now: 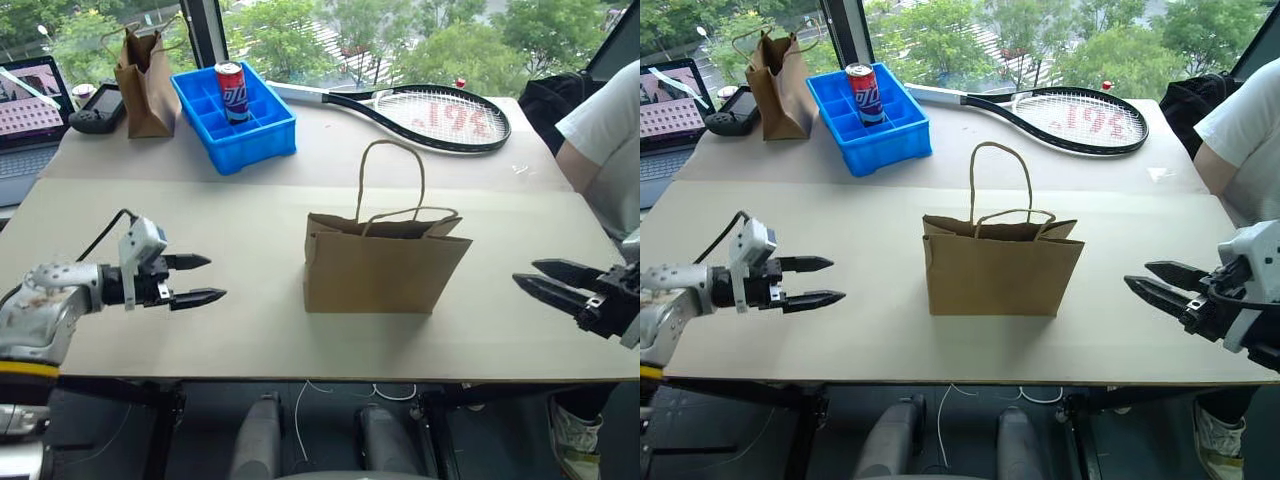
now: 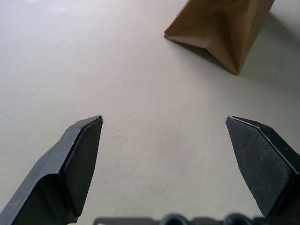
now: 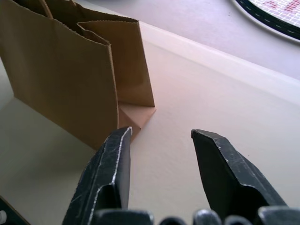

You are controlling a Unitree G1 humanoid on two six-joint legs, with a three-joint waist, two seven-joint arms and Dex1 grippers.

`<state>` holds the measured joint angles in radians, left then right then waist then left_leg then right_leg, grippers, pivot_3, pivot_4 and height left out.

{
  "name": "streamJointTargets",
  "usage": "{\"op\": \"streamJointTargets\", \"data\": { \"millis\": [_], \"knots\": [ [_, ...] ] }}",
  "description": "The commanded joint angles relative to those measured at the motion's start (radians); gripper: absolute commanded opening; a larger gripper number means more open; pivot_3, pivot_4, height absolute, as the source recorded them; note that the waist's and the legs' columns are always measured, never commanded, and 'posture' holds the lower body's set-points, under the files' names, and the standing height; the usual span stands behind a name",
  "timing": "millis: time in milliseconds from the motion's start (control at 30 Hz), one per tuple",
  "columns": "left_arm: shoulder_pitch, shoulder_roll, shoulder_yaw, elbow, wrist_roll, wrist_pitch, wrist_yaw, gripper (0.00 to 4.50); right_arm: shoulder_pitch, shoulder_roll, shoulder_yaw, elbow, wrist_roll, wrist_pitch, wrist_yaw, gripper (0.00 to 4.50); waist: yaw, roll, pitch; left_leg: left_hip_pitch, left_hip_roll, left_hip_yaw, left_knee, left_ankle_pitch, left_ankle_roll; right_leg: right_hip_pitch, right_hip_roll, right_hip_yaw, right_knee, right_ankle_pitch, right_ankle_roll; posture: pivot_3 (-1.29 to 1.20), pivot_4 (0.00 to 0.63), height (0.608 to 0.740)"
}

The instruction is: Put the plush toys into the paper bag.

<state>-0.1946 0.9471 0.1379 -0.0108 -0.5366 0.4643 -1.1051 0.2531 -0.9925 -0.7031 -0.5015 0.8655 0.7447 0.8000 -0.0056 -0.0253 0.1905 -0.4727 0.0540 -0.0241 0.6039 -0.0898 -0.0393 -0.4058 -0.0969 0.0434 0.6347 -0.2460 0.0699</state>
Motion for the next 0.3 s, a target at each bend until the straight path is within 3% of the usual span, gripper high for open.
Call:
{"op": "streamJointTargets", "data": {
  "millis": [33,100,300],
  "knots": [
    [0.063,-0.005,0.070,-0.133,0.036,0.018,0.115,4.50,-0.012,0.002,0.018,0.041,-0.027,-0.030,0.054,3.95,0.001,0.000,0.000,0.000,0.001,0.000,-0.001,0.000,0.000,0.001,0.000,-0.001,-0.003,0.001,-0.001,0.00,0.150,0.740],
    [0.096,-0.008,0.087,-0.168,0.025,0.044,0.128,4.50,-0.018,-0.003,0.033,0.055,-0.044,-0.027,0.064,4.47,0.001,0.000,0.000,0.000,0.000,0.002,-0.002,0.000,0.000,0.001,-0.001,-0.001,-0.005,0.001,-0.001,0.00,0.150,0.740],
    [0.119,-0.024,0.108,-0.181,-0.010,0.085,0.120,4.50,-0.043,0.012,0.069,0.038,-0.068,-0.029,0.061,4.47,-0.001,0.000,0.000,0.000,0.000,0.003,-0.005,0.000,0.000,-0.001,-0.002,0.000,-0.005,0.001,-0.001,0.00,0.150,0.740]
  ]
}}
